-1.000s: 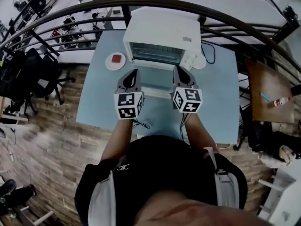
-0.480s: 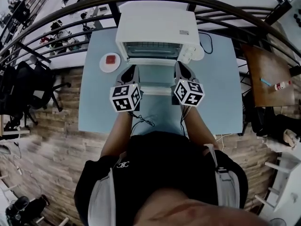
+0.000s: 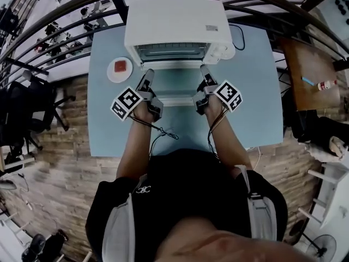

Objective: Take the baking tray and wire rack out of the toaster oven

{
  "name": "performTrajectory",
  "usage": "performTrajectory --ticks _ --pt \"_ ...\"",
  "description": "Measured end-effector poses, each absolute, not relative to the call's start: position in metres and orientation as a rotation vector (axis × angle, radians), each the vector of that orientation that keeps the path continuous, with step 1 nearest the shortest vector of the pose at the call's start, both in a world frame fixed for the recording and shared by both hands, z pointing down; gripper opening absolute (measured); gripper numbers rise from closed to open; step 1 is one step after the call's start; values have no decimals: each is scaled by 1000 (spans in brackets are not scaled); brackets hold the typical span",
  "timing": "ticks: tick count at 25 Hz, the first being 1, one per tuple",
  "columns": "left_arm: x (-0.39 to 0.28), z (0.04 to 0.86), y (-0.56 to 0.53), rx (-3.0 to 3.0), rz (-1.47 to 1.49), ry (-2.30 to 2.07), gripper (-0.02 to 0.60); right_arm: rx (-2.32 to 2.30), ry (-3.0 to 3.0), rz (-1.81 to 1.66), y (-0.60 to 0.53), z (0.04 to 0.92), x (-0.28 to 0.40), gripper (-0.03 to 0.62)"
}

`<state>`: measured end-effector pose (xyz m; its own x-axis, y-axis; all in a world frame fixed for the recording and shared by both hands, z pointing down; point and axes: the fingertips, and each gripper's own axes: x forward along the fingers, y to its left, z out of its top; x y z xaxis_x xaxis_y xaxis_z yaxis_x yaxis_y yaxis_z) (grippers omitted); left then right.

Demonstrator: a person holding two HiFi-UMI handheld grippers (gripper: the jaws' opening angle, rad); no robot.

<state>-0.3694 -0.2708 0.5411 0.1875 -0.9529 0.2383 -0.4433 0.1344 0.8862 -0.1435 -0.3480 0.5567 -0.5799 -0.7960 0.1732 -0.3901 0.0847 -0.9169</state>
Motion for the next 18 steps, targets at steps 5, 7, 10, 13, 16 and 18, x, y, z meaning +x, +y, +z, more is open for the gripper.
performTrajectory --ticks 5,7,10,13,16,18 --pt "-377 586 -293 1224 -817 -1236 198 -1185 1761 -1664 -364 598 -144 141" --pt "-384 599 -302 1178 -844 -1231 198 -1195 1689 -1710 -370 612 -149 141" --pt "-394 615 -314 1118 -867 -1242 198 -1223 1582 -1757 -379 631 -152 146" --pt "-404 626 -329 1092 -881 -1261 198 -1246 1529 -1764 -393 644 -158 155" --pt "-413 639 -344 1060 -900 -1277 198 -1271 1514 -1773 -408 655 -165 164" --pt "-418 653 -351 1014 -910 -1279 198 -1286 1499 -1778 -416 660 -169 169"
